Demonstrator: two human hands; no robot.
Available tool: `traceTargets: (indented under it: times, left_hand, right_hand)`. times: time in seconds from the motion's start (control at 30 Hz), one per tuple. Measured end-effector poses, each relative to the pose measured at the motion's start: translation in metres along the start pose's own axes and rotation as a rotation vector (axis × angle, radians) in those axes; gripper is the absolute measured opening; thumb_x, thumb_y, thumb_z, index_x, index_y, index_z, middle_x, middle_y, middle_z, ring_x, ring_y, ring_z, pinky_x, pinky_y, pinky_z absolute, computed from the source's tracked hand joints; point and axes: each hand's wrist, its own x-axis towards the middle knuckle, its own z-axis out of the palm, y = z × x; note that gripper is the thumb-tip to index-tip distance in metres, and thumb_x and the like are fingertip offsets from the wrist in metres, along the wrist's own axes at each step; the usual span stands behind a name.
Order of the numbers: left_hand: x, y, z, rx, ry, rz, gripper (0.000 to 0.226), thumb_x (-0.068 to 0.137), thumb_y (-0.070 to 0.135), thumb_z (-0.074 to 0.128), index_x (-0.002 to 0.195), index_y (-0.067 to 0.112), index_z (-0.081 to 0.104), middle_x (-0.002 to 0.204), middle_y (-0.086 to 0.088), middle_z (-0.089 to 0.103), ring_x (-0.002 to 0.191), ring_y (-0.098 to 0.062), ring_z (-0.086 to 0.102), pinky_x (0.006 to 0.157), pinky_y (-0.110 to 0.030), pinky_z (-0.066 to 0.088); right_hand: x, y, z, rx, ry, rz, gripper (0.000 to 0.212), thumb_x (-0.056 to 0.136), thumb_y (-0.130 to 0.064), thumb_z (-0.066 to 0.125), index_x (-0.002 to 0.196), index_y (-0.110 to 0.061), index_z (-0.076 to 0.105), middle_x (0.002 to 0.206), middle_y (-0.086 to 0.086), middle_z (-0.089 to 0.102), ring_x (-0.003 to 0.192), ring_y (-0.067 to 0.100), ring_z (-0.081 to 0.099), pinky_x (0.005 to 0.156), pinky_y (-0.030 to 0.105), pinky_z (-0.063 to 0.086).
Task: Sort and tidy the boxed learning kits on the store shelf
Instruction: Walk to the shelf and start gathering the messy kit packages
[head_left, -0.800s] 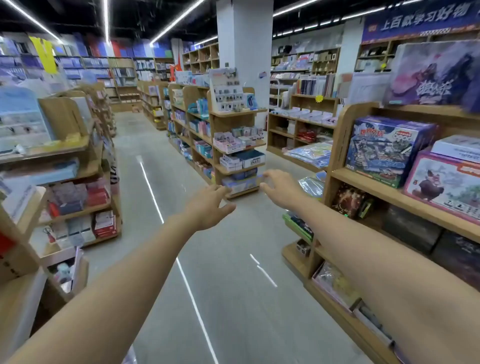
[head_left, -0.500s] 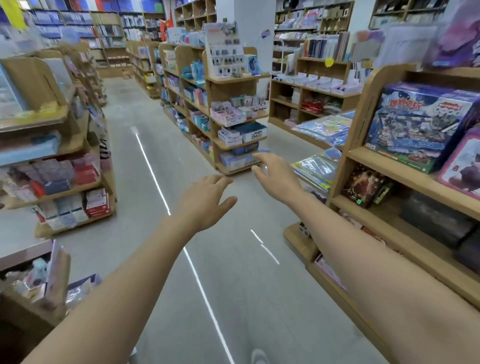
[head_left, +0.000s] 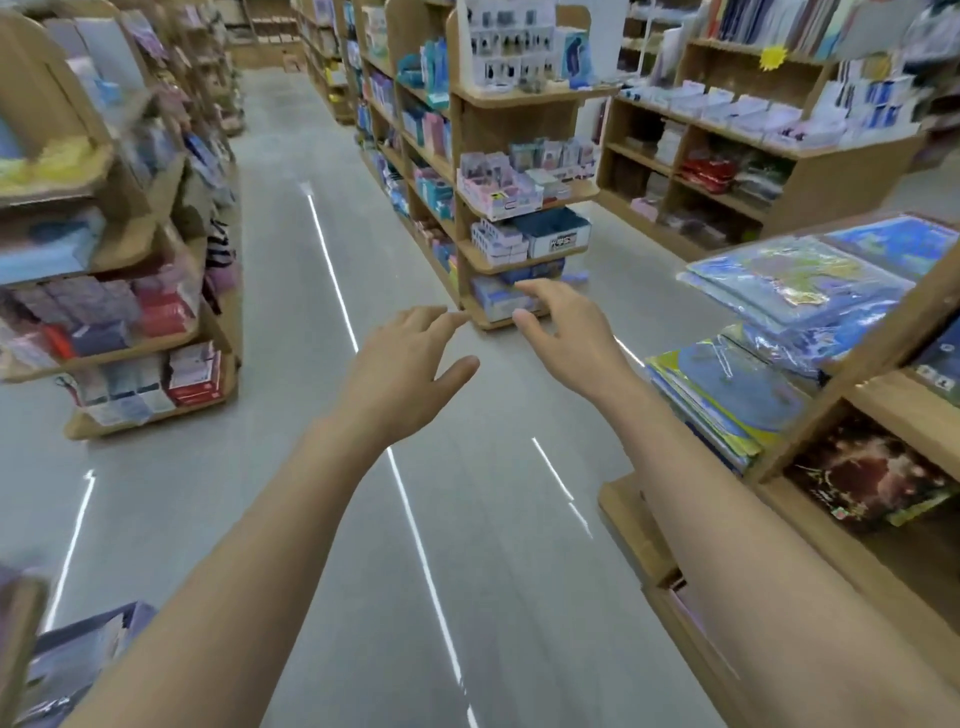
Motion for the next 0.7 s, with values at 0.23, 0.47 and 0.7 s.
traceTargets:
  times: [0.23, 0.47, 0.7]
  left_hand:
    - [0.130, -0.084, 0.027, -0.010, -0.009, -0.034, 0.055, 0.096, 0.046, 0.043, 0.145, 0.024, 0.035, 0.150, -0.001, 0.037, 0.138, -0.020, 0.032, 0.109, -0.038, 0.031]
    - [0.277, -0.195, 0.044, -0.003, -0.037, -0.045, 0.055, 0.096, 0.048, 0.042, 0.146, 0.025, 0.034, 0.151, 0.000, 0.035, 0.139, -0.021, 0.030, 0.109, -0.039, 0.031]
    - [0.414, -0.281, 0.047, -0.016, -0.061, -0.025, 0.056, 0.096, 0.047, 0.042, 0.146, 0.024, 0.034, 0.151, -0.002, 0.036, 0.138, -0.023, 0.031, 0.111, -0.040, 0.031]
  right_hand:
    - [0.142, 0.039, 0.059, 0.037, -0.023, -0.017, 0.035, 0.093, -0.028, 0.053, 0.125, -0.015, 0.057, 0.123, 0.006, 0.062, 0.116, 0.025, 0.054, 0.097, 0.048, 0.044]
    - [0.303, 0.057, 0.131, 0.041, -0.046, -0.001, 0.036, 0.096, -0.027, 0.051, 0.130, -0.017, 0.055, 0.127, 0.005, 0.059, 0.116, 0.024, 0.053, 0.098, 0.047, 0.044]
    - [0.451, 0.074, 0.182, 0.049, -0.062, 0.013, 0.036, 0.097, -0.026, 0.050, 0.132, -0.016, 0.053, 0.129, 0.005, 0.057, 0.118, 0.023, 0.052, 0.098, 0.044, 0.045]
